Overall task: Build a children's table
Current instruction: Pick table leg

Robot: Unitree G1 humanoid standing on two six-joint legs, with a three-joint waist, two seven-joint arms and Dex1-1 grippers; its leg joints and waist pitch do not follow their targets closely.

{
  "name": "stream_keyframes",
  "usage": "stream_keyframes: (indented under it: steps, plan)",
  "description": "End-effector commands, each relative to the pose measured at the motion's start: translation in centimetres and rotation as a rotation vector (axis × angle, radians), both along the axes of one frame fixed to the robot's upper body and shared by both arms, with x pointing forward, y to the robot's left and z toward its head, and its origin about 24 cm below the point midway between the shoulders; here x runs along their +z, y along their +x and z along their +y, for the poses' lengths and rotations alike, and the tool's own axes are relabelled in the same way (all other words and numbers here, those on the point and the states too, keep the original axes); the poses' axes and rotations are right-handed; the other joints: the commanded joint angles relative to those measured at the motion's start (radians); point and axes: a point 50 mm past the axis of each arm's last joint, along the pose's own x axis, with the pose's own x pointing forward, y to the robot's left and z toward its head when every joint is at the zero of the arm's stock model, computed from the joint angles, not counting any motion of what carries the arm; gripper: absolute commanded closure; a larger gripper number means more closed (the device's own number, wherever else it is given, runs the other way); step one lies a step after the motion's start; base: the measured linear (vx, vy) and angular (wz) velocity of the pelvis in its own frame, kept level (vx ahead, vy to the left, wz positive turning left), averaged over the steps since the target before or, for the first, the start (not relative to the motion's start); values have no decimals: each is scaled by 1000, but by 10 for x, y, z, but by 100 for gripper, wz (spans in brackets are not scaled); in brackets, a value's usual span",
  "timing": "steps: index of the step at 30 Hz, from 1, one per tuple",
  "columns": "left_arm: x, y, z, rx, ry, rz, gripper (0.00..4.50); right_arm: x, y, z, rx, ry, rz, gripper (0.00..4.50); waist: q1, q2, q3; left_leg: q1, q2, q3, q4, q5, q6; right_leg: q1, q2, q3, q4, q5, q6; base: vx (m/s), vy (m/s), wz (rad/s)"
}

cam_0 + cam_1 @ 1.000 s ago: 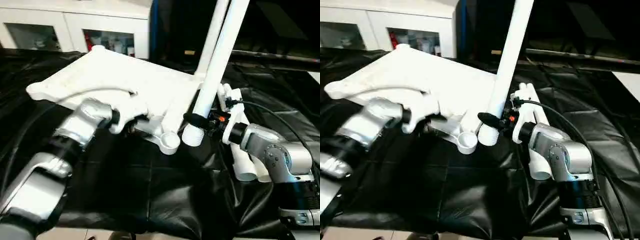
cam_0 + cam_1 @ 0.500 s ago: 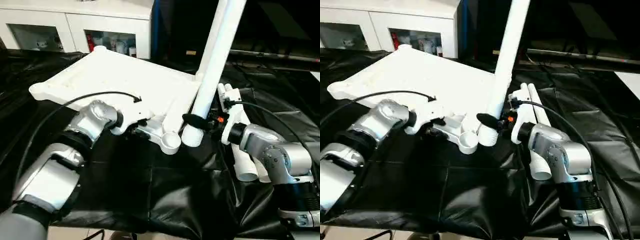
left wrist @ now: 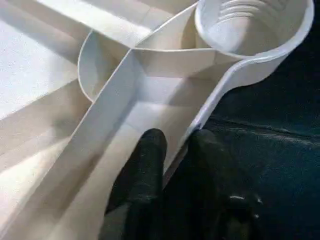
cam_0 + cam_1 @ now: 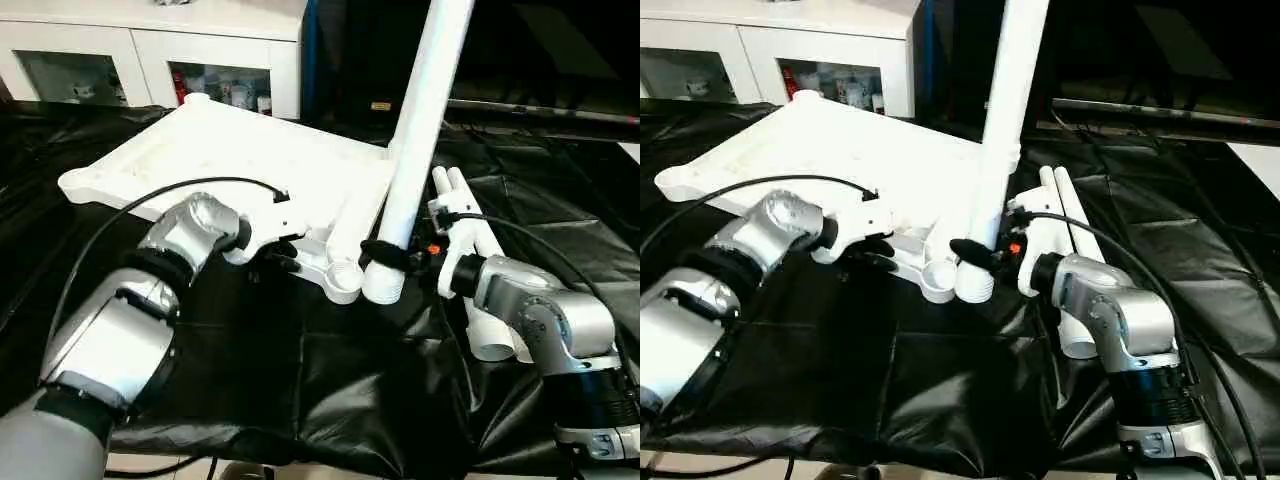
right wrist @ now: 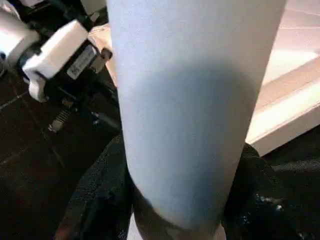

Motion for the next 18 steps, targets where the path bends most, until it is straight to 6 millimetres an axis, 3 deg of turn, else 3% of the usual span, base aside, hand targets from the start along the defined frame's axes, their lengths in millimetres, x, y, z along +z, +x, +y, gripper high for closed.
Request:
stream_keyframes:
  steps: [1,8,12,18]
  plan:
    - [-7,-5,4,-7,23,104,375,6,1,-3,-1,-18,-43,260,0,13,-79,26,61,-26,-72,-178,-35,52,-107,53,-79,-42,-251,0,0,0]
    - [-15,-17,8,-84,64,271,420,5,2,-4,-2,-29,-49,260,1,11,-80,24,61,-25,-70,-151,-13,54,-107,52,-73,21,-273,0,0,0]
    - [-22,-21,11,-71,92,333,437,4,3,-3,1,-41,-56,260,-1,13,-78,25,63,-24,-72,-170,-15,52,-108,52,-78,-24,-269,0,0,0]
    - [-24,-19,11,44,14,335,447,4,3,-2,0,-37,-59,260,-4,16,-70,28,60,-26,-77,-221,-25,51,-109,54,-93,-168,-249,0,0,0]
